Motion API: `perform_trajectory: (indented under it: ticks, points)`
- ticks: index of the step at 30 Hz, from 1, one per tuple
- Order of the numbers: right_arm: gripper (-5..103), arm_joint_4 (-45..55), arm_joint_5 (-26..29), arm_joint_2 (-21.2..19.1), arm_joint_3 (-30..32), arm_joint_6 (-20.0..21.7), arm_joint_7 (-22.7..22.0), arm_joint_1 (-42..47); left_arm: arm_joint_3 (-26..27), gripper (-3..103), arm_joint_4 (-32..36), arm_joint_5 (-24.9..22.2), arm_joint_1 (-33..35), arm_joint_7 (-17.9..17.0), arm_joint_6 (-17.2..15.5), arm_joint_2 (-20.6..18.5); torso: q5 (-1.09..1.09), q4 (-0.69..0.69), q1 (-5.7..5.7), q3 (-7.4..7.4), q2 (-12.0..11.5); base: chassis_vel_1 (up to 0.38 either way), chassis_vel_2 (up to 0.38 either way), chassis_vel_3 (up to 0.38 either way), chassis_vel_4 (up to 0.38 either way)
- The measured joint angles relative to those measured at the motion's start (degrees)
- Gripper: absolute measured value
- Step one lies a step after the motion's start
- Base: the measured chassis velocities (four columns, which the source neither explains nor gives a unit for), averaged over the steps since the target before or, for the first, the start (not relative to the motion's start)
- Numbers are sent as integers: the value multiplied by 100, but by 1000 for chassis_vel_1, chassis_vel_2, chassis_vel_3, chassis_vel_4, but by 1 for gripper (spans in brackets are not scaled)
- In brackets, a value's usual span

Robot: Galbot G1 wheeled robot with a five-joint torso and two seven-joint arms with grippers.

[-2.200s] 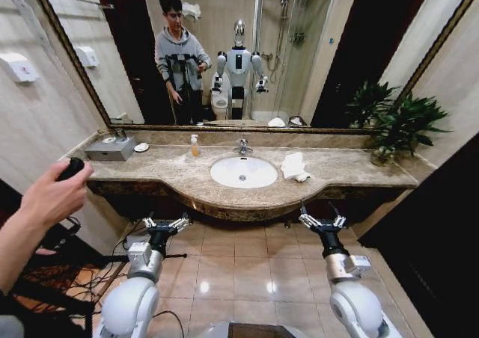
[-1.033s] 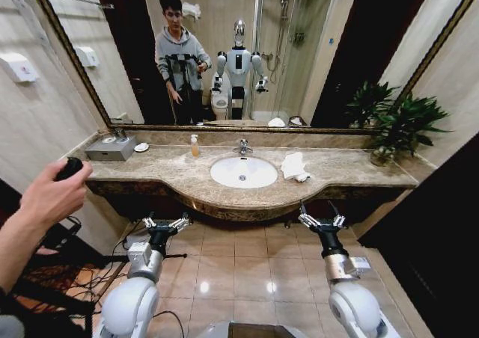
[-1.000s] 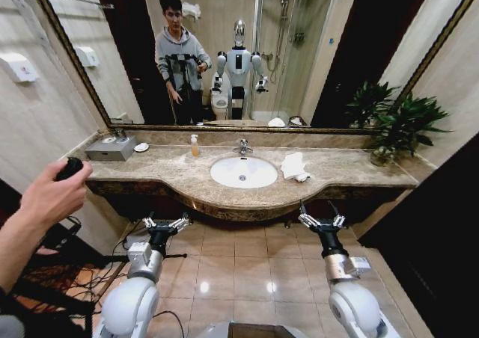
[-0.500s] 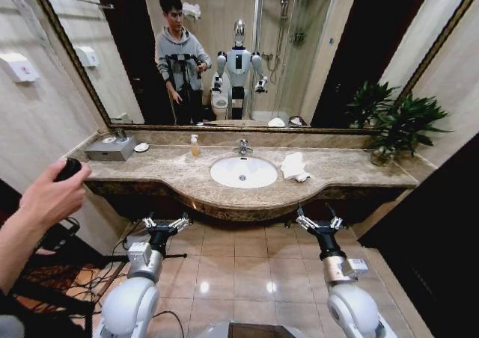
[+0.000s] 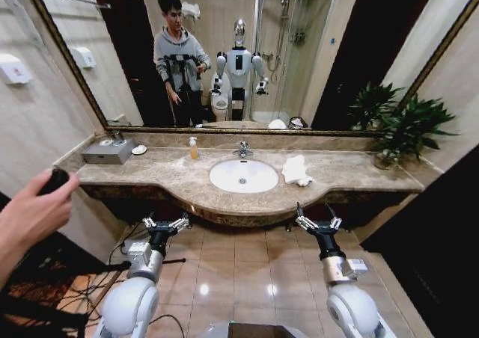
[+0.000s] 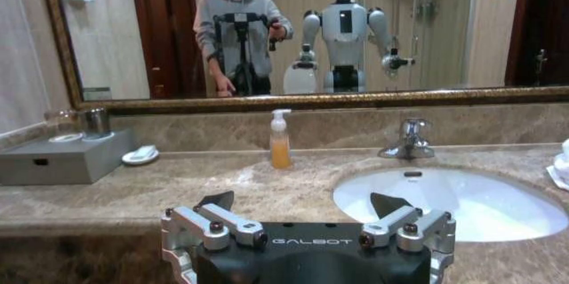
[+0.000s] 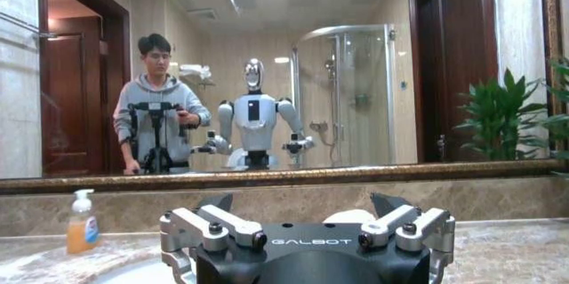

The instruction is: Pick up the towel from the sink counter and wipe the mirror surface.

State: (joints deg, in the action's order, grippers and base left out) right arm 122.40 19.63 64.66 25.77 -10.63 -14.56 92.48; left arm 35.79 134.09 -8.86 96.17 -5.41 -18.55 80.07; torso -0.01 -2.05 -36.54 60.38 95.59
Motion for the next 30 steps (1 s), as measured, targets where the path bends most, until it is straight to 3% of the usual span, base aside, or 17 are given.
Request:
perform_trajectory:
  ticks: [30]
  points:
    - [100,-124,-21,-49,-18,-39,-15,-114,0,100,0,0,1,0,0,0,1,-1,1,0,0,-106,105,108,-111]
